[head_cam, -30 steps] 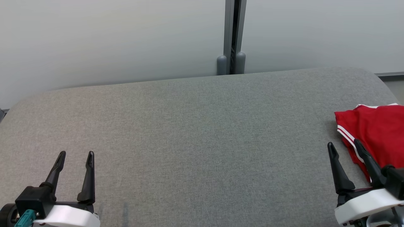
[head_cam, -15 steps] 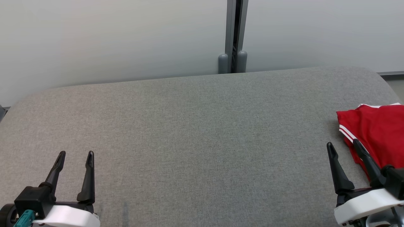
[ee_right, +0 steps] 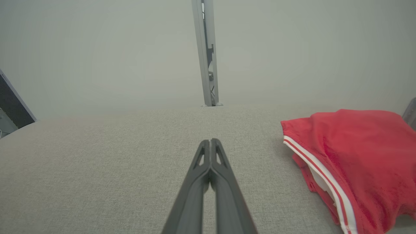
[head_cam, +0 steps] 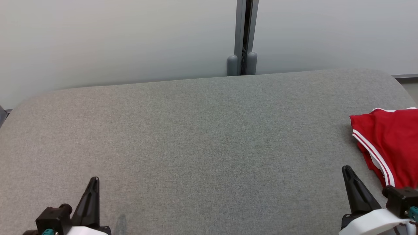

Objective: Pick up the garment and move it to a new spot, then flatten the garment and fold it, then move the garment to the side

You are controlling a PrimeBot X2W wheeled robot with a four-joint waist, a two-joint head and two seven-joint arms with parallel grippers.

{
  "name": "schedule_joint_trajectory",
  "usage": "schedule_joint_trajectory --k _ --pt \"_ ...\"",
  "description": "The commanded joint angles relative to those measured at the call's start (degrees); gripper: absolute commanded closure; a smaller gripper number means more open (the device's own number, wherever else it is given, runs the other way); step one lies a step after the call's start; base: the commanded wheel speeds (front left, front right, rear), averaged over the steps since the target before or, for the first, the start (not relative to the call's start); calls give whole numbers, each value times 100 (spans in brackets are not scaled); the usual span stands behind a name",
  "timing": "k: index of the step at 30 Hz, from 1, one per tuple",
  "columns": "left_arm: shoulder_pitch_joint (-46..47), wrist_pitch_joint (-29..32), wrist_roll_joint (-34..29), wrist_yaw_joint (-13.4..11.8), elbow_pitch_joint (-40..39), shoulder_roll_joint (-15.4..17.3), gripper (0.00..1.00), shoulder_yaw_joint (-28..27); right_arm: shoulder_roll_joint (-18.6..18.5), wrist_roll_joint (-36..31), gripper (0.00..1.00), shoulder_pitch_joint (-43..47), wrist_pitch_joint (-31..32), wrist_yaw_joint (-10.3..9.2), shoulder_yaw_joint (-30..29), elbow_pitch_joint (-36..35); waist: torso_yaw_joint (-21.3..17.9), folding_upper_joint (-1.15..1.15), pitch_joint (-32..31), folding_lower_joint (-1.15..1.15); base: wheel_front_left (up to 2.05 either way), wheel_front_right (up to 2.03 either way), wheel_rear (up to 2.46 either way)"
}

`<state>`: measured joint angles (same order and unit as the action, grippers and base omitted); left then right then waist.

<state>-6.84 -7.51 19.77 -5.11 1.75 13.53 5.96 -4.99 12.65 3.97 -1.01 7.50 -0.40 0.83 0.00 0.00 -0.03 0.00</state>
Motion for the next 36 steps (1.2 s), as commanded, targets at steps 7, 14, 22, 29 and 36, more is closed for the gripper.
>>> schedule_joint_trajectory --k 7,14,22,29,36 --pt "116 -41 693 104 47 -84 100 23 3 719 100 -181 241 0 -217 174 0 0 2 0 0 0 0" --pt "238 -84 1353 221 154 -178 100 59 9 1398 100 -341 469 0 -420 359 0 0 3 0 0 0 0" --pt "365 -135 2048 345 269 -277 100 98 15 2112 100 -508 707 0 -631 554 0 0 5 0 0 0 0" --pt "465 -173 2610 444 359 -359 100 131 20 2688 100 -643 898 0 -802 711 1 0 6 0 0 0 0" --pt "553 -210 3123 535 441 -432 100 160 25 3220 100 -768 1076 0 -958 855 1 0 7 0 0 0 0"
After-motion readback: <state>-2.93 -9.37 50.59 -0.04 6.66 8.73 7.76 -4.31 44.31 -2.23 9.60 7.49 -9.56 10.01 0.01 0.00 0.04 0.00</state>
